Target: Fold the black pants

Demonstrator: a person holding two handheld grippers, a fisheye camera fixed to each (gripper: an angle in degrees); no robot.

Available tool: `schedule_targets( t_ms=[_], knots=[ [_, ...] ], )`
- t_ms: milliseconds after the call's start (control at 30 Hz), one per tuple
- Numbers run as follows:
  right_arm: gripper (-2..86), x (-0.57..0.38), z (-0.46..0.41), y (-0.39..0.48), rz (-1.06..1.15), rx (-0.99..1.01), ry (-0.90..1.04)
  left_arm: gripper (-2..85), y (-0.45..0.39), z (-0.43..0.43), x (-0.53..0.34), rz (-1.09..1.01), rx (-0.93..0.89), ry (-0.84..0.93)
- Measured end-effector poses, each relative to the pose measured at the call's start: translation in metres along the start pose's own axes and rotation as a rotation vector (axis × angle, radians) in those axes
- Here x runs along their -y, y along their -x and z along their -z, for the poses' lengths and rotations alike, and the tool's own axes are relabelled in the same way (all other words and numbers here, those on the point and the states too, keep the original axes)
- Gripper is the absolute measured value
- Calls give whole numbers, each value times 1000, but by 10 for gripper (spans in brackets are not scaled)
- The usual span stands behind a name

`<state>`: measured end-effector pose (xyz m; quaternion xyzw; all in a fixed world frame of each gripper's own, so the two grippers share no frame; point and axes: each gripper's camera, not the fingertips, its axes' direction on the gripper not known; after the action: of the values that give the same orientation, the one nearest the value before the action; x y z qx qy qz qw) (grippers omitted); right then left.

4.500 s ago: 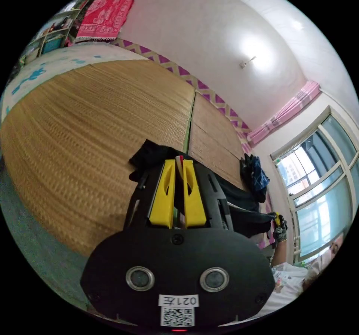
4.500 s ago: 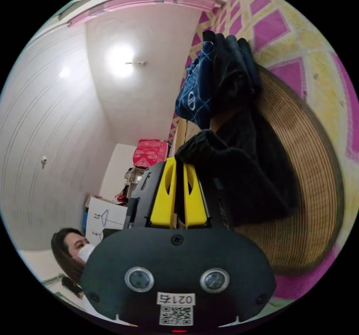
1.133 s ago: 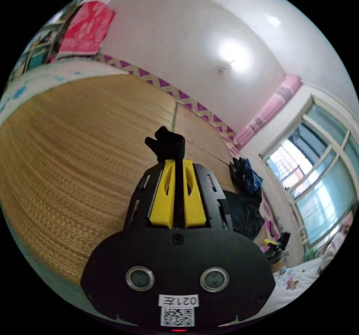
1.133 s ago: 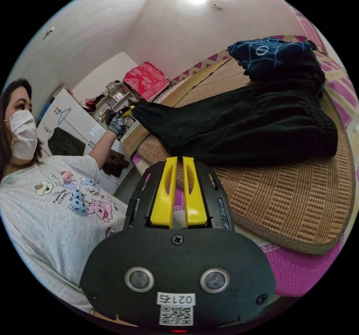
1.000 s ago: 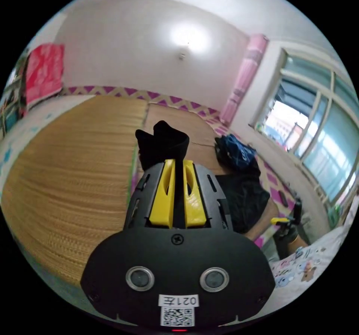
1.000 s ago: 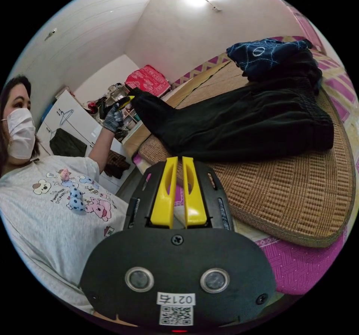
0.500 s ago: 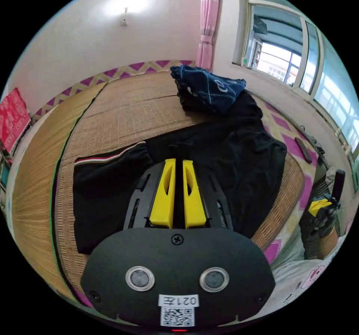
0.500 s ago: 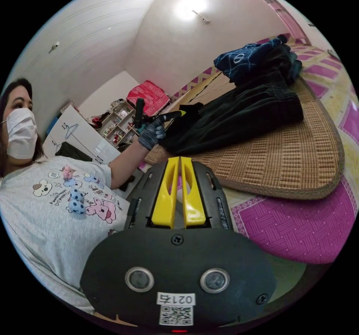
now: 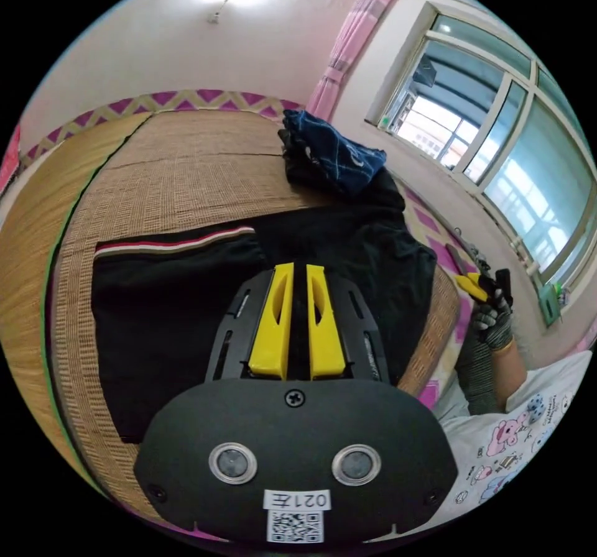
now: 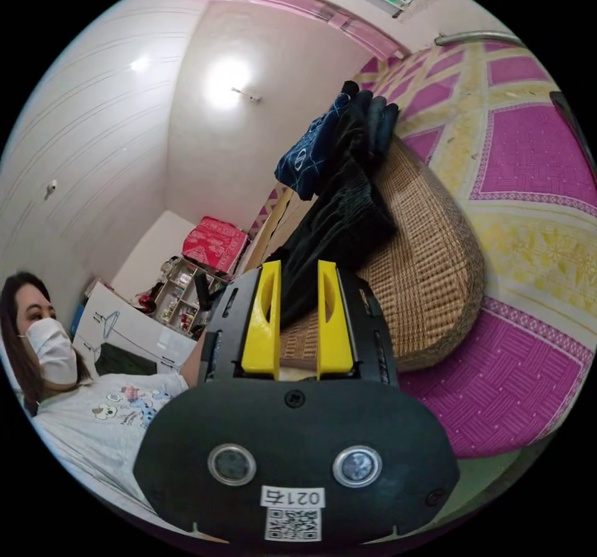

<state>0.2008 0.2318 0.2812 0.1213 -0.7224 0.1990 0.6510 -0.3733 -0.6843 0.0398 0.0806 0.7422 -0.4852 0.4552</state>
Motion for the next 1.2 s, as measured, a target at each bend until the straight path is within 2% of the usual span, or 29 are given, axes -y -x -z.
schedule_targets(
  t_ms=[67, 167, 200, 267, 333, 467, 500, 567, 600, 767, 833, 967, 1000, 1133, 1200],
  knots=[
    [90, 0, -4, 0, 8, 12, 9, 79, -5, -25, 7, -63, -19, 55],
    [90, -1, -8, -4, 5, 35, 29, 86, -15, -46, 7, -129, -52, 102],
    [90, -2, -9, -7, 1, 36, 39, 81, -16, -49, 7, -139, -36, 109],
    [89, -2, -9, -12, -4, 34, 49, 15, -14, -56, 4, -135, -12, 111],
    [88, -2, -8, -17, -11, 41, 53, 2, -6, -50, 3, -90, -59, 69],
    [84, -1, -5, -28, -17, 53, 45, -8, 12, -17, -6, -44, -222, -128],
    [83, 0, -6, -31, -19, 52, 46, -9, 12, -19, -6, -51, -238, -116],
    [83, 2, -7, -37, -28, 57, 46, -9, 14, -52, -9, -67, -239, 75],
    [83, 4, -8, -41, -40, 62, 38, -9, 15, -60, -11, -63, -227, 112],
    [110, 15, -3, -53, -116, -45, -31, -5, 40, -59, -13, 15, -309, 91],
    [127, 20, -2, -57, -154, -115, -52, -4, 46, -50, -14, 1, -345, 47],
    [145, 32, -13, -71, -225, -152, -58, -4, 69, -5, -24, -15, -586, -213],
    [147, 37, -19, -75, -244, -138, -63, -4, 75, -1, -25, 13, -574, -227],
    [156, 57, -43, -87, -321, -117, -36, 24, 121, 8, -29, 232, -299, -185],
    [162, 66, -52, -90, -348, -116, -10, 37, 131, 1, -30, 252, -241, -127]
  ],
)
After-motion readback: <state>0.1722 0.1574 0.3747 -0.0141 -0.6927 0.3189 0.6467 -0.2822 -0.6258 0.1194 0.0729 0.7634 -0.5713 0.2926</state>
